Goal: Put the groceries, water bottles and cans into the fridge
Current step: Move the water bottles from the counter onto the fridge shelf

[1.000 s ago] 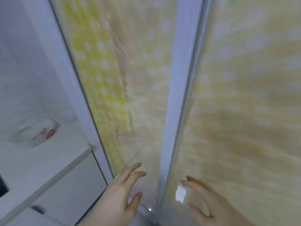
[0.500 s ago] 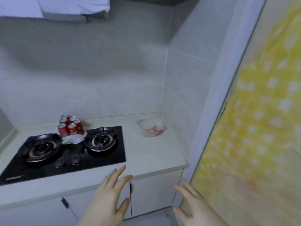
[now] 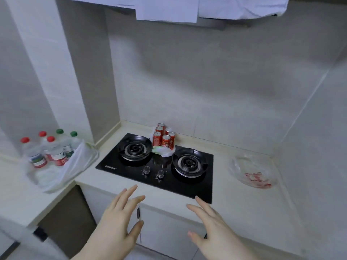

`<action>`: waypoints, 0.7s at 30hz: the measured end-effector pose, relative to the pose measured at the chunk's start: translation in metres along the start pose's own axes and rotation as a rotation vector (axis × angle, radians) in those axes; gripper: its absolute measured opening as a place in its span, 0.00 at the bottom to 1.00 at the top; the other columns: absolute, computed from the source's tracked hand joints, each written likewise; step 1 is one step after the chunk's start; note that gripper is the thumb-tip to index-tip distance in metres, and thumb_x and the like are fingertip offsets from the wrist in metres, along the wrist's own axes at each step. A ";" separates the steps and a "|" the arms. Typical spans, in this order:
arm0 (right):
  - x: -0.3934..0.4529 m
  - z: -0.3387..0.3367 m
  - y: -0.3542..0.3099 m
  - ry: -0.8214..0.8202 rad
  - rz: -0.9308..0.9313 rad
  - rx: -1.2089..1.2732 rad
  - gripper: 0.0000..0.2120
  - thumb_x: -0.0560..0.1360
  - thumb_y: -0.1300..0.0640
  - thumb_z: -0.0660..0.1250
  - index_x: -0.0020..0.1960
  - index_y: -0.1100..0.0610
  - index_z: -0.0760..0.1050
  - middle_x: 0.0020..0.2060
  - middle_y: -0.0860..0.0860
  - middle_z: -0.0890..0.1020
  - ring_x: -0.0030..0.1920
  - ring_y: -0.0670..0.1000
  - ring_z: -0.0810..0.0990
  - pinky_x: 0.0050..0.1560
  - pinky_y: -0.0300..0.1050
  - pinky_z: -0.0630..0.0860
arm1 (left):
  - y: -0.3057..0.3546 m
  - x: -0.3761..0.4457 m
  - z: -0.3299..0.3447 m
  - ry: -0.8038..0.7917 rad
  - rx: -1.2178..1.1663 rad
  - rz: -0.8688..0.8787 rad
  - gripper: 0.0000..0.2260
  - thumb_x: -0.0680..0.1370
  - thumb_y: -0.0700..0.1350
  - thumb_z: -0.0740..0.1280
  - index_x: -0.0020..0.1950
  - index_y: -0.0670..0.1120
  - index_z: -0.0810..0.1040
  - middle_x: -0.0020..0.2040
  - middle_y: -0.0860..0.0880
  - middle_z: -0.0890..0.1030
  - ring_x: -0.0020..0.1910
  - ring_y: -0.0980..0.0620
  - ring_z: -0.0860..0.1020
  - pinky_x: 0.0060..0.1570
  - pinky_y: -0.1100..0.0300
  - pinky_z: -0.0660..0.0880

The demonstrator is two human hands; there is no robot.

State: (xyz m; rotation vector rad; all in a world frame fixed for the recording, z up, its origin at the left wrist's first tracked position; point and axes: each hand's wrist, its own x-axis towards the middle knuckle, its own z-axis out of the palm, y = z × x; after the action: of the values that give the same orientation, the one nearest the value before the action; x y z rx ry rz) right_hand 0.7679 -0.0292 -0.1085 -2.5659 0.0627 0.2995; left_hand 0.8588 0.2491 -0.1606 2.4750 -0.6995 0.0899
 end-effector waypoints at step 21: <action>0.282 0.000 -0.119 -0.304 -0.406 -0.009 0.31 0.81 0.43 0.63 0.80 0.39 0.56 0.81 0.36 0.45 0.81 0.45 0.47 0.79 0.46 0.52 | -0.164 0.072 -0.089 0.197 0.170 -0.551 0.27 0.69 0.57 0.68 0.69 0.58 0.75 0.78 0.56 0.65 0.75 0.45 0.67 0.72 0.48 0.66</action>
State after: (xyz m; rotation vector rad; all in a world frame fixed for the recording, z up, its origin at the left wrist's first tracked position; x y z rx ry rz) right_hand 1.0551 0.0763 -0.1107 -2.4384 -0.5639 0.5239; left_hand 1.0100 0.3788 -0.1530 2.6810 0.0875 0.1854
